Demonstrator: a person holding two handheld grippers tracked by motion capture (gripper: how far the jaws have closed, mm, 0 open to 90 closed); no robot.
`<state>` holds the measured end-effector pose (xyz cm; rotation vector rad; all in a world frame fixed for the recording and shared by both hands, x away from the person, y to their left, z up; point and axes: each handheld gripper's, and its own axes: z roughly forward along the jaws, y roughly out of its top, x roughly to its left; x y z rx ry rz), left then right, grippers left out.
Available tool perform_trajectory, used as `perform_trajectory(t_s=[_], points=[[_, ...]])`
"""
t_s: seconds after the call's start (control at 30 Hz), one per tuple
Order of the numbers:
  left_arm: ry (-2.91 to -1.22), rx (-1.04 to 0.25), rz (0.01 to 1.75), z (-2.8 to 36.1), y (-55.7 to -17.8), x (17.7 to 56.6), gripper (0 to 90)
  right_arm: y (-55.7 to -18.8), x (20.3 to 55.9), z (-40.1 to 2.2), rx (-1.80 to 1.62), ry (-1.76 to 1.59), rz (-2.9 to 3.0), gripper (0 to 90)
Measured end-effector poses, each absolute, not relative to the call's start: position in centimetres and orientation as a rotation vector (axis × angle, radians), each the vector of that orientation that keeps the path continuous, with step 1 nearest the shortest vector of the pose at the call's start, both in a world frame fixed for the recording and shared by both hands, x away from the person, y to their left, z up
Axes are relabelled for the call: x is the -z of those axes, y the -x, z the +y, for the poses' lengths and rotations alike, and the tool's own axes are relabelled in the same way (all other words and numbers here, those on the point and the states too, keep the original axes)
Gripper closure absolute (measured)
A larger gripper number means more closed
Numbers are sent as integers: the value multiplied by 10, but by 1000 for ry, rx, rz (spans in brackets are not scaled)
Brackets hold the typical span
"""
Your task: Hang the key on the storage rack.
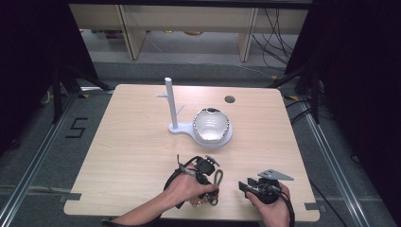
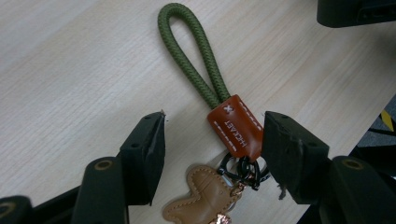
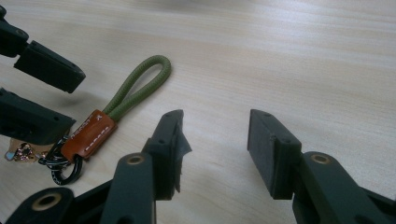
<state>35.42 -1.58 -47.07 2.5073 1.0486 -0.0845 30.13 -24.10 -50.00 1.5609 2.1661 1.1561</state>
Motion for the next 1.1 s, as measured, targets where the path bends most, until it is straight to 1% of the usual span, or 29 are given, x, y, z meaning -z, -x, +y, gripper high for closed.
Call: perform_trajectory(t_s=[0.17,0.2,0.33,0.57,0.7,0.83,0.87,0.9,0.93,0.97,1.0,1.1], points=[[-2524,80,1040,-25,-352,473,389,-301,500,-242,-1163,-1556,2164,552],[-2534,62,1036,-30,-349,475,389,-301,500,-242,-1164,-1556,2164,550],[-2570,51,1024,-31,-348,478,391,-301,501,-242,-1162,-1564,2161,549],[-2594,42,1013,-31,-350,481,426,-301,499,-243,-1145,-1565,2168,545],[-2613,30,996,-30,-351,480,489,-300,500,-240,-1177,-1600,2152,543],[-2634,42,962,-28,-351,480,585,-300,500,-240,-1170,-1592,2162,543],[-2649,56,952,-28,-350,479,585,-300,500,-239,-1176,-1602,2160,543],[-2653,63,933,-27,-350,479,649,-300,500,-239,-1181,-1602,2161,542],[-2664,75,910,-26,-350,479,667,-299,499,-240,-1154,-1606,2166,541],[-2651,75,912,-26,-349,480,667,-299,499,-240,-1154,-1606,2166,541],[-2663,87,892,-25,-351,479,691,-299,499,-240,-1162,-1599,2174,540],[-2648,107,864,-22,-352,480,714,-299,500,-239,-1173,-1603,2172,539]])
